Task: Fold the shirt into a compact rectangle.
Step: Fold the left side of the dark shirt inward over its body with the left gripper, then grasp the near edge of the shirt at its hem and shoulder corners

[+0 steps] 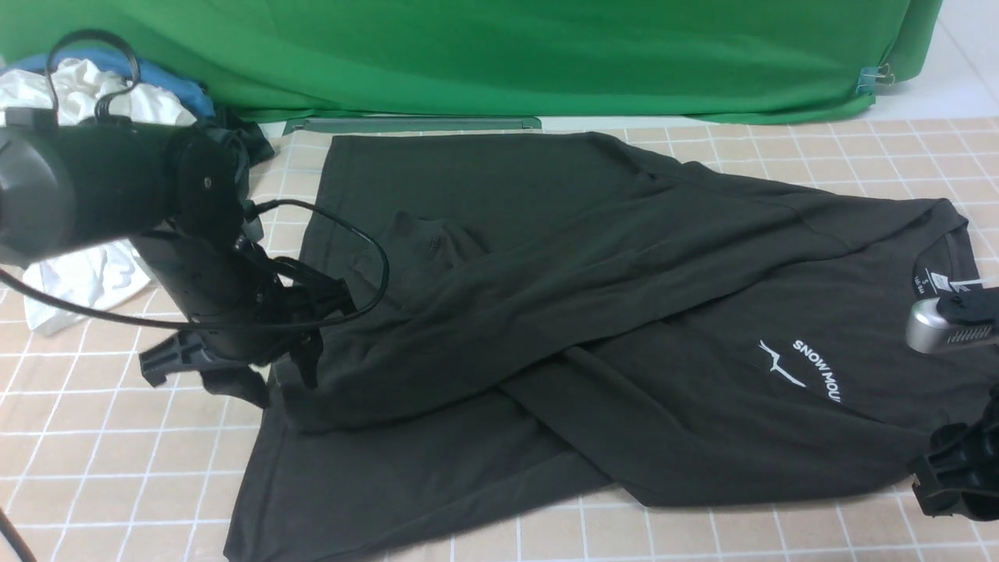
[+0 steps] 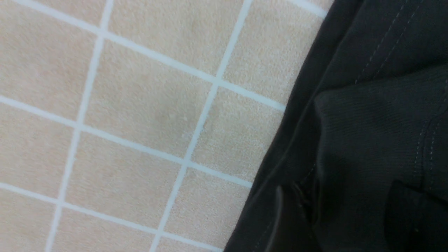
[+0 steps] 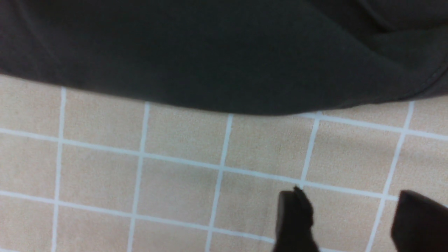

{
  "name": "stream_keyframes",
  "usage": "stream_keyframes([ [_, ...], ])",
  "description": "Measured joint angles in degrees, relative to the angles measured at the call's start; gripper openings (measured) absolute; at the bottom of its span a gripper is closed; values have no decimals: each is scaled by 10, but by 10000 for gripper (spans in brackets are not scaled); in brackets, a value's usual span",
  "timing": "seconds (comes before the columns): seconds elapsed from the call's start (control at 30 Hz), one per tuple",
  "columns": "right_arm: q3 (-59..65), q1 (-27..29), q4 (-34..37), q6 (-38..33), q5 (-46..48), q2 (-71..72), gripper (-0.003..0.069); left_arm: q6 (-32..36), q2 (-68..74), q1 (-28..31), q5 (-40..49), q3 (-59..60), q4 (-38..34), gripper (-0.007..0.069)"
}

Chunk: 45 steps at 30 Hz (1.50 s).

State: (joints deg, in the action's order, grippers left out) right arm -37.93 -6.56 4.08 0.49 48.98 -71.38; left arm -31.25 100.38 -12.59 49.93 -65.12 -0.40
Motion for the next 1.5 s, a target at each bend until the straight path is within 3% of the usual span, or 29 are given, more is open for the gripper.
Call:
stream_keyframes([
  [0.07, 0, 0, -10, -1, 1, 0, 484, 1, -3, 0, 22, -27, 23, 453],
  [0.17, -5, 10, -36, 11, 5, -3, 501, 4, -7, 0, 48, -64, 33, 565],
  [0.27, -24, 47, -47, 18, 6, -17, 501, 10, -12, 0, 59, -86, 29, 614],
  [0.4, -71, 120, -50, 19, 19, -59, 508, 33, -19, 0, 60, -98, 4, 629],
  [0.5, -99, 159, -41, 19, 29, -104, 554, 45, -19, 0, 61, -100, -8, 613],
  [0.63, -107, 172, -4, 22, 23, -161, 623, 59, -19, 0, 61, -100, -14, 582],
  [0.77, -108, 172, 47, 19, -7, -202, 622, 61, -19, 0, 61, -100, -16, 561],
  [1.0, -108, 169, 75, 16, -58, -246, 528, 61, -19, 0, 61, -100, -18, 556],
  [1.1, -108, 168, 76, 14, -61, -247, 377, 61, -19, 0, 60, -100, -18, 556],
  [1.17, -108, 168, 76, 8, -61, -245, 186, 62, -19, 0, 60, -100, -18, 556],
  [1.23, -108, 168, 74, 1, -54, -240, 80, 66, -19, 0, 65, -100, -18, 556],
  [1.33, -108, 168, 53, 3, -33, -227, 40, 84, -19, 0, 88, -100, -18, 556],
  [1.5, -108, 168, -19, 47, 5, -197, 34, 108, -19, 0, 128, -100, -22, 556],
])
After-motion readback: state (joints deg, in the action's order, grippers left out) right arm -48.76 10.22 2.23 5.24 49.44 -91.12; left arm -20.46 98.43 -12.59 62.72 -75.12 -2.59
